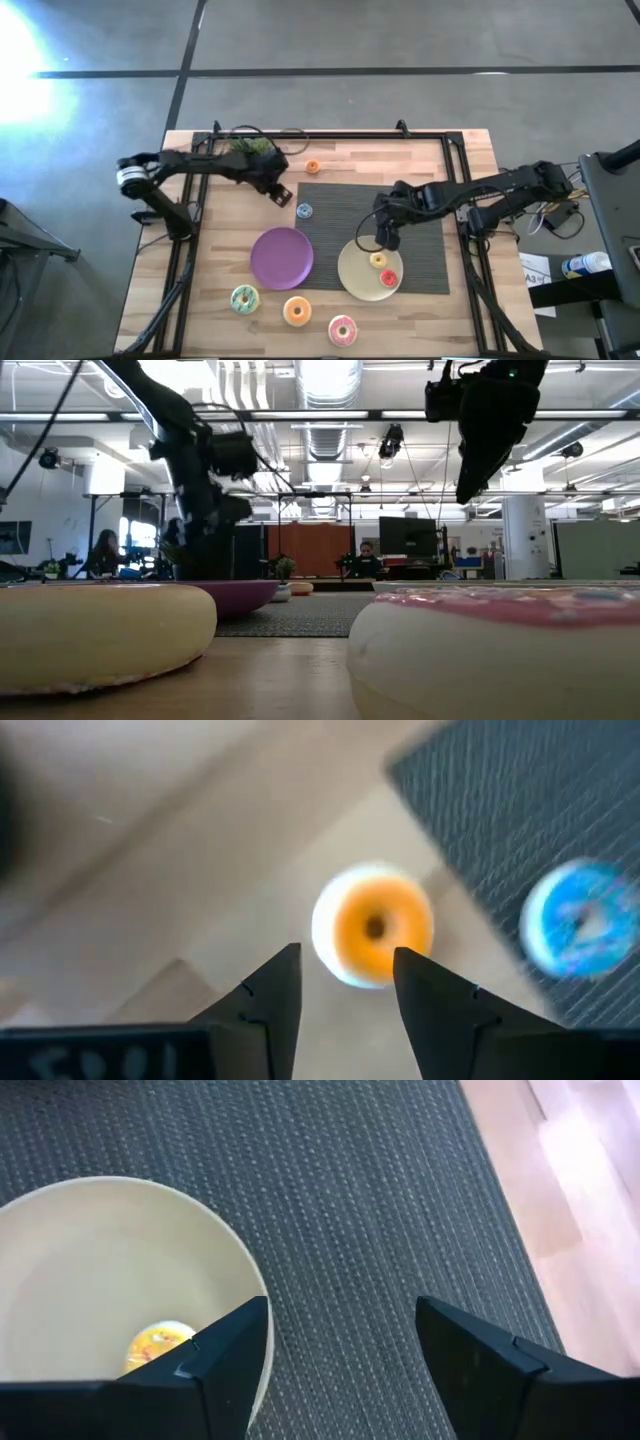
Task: Pick & Place donuts
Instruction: Put the small orange donut on the white plate
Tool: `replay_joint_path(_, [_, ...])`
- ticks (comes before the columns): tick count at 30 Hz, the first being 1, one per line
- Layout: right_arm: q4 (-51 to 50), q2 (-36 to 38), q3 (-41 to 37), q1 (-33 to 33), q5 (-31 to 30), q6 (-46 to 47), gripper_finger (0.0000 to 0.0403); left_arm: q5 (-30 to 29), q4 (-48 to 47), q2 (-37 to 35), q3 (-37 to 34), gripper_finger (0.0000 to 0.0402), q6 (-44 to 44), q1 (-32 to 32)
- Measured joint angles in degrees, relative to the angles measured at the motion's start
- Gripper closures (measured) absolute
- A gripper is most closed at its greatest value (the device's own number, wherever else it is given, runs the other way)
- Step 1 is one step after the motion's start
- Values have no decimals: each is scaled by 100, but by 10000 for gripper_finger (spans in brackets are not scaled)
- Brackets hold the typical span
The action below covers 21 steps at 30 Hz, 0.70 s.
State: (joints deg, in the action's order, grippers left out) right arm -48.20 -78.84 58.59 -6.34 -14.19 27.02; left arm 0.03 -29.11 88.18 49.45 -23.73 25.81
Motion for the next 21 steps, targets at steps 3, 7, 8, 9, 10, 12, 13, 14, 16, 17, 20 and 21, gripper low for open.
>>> replay_joint_path(3, [59, -6, -24, 3, 10, -146, 159, -11, 124, 410, 37, 269, 164, -1])
replay_joint_path(7, [50, -41, -49, 4, 71, -159, 159, -37, 424, 607, 121, 269, 108, 7])
replay_joint_path(8, [45, -41, -52, -2, 78, -158, 160, -52, 431, 606, 156, 269, 80, -2])
replay_joint_path(9, [53, -41, -52, -3, 78, -158, 161, -59, 428, 578, 176, 269, 50, -6])
replay_joint_path(10, [55, -41, -52, -2, 78, -159, 161, -61, 427, 540, 194, 269, 11, -16])
replay_joint_path(12, [54, -41, -60, 0, 78, -159, 163, -69, 501, 403, 225, 270, -5, -14])
replay_joint_path(13, [55, -40, -61, 4, 78, -171, 163, -70, 531, 341, 244, 270, -17, -10])
replay_joint_path(14, [59, -38, -62, 4, 78, -175, 163, -73, 551, 292, 266, 270, -16, 0])
replay_joint_path(16, [61, -36, -72, 4, 78, -220, 163, -72, 559, 246, 271, 270, -9, 24])
replay_joint_path(17, [59, -36, -76, 4, 78, -268, 163, -60, 586, 245, 271, 270, 3, 34])
replay_joint_path(20, [74, -38, -76, 4, 78, -376, 163, -28, 750, 318, 267, 270, 11, 50])
replay_joint_path(21, [78, -41, -76, 4, 78, -389, 163, -12, 768, 375, 267, 270, 11, 60])
